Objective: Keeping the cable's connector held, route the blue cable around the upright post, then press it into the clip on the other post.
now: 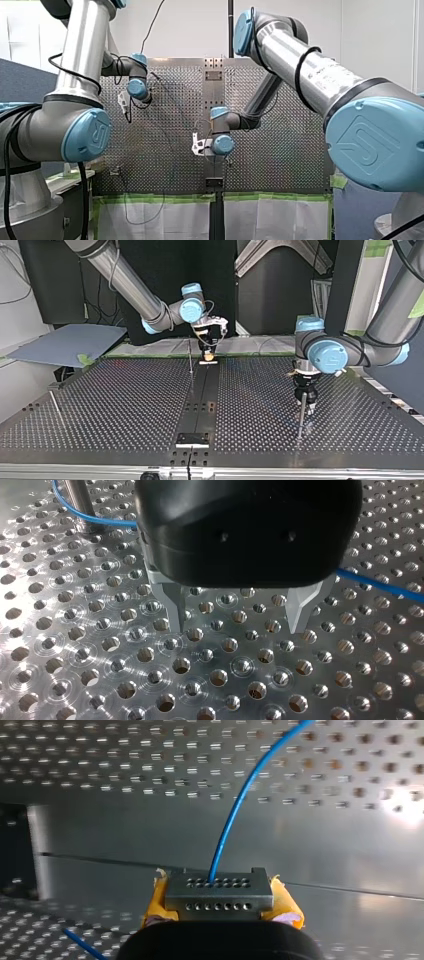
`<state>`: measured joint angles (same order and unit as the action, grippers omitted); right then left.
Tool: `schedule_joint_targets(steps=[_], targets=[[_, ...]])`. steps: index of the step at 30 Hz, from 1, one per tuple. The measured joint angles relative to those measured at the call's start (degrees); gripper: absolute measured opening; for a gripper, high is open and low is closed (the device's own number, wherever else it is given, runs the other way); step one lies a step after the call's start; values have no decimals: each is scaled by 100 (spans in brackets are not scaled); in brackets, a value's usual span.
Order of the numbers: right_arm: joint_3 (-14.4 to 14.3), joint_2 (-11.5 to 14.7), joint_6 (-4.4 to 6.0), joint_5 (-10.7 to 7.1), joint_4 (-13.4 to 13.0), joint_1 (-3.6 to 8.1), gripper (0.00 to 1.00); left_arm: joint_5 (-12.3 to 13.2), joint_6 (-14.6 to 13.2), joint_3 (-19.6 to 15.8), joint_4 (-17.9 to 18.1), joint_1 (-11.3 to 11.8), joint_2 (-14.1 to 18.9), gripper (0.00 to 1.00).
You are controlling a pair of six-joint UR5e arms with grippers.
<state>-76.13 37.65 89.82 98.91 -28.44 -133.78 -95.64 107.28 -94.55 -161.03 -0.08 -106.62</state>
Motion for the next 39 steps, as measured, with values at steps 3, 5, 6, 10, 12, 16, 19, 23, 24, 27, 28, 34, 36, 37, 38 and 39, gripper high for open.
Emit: schedule_joint_targets(steps=[3,5,6,10,12,16,19,23,24,27,28,34,36,37,38,39], targets=[[-22,-133,2,45,-101,-11,0,3,2,0,0,0,-1,100],[-28,-206,5,87,-156,-20,0,7,3,0,0,-1,-1,100],[-30,-258,7,120,-196,-28,0,9,3,0,0,0,-2,100],[-31,-425,28,188,-304,-47,0,13,3,0,1,-1,-2,100],[-32,-531,47,203,-354,-53,0,15,3,0,1,-2,-2,100],[-31,-730,76,245,-459,-60,0,24,3,0,0,-3,-2,100],[-32,-882,110,272,-529,-58,0,30,5,0,-4,-3,-2,100],[-35,-1074,177,322,-669,-55,0,33,4,0,-12,-9,-2,100],[-35,-1136,198,336,-715,-51,0,33,3,0,-13,-9,-2,100],[-35,-1277,231,358,-825,-28,0,35,4,0,-16,-10,-2,100],[-36,-1317,238,363,-857,-22,0,35,4,0,-16,-10,-2,100],[-115,-1608,359,407,-1106,29,0,35,3,0,-17,-18,-2,100],[-177,-1724,421,411,-1219,62,0,35,3,0,-17,-22,-2,100],[-203,-1777,438,413,-1271,77,0,34,3,0,-17,-24,-2,100],[-231,-1831,451,415,-1323,92,0,33,3,0,-17,-26,-2,100],[-271,-1900,465,416,-1395,110,0,33,3,0,-18,-26,-2,100]])
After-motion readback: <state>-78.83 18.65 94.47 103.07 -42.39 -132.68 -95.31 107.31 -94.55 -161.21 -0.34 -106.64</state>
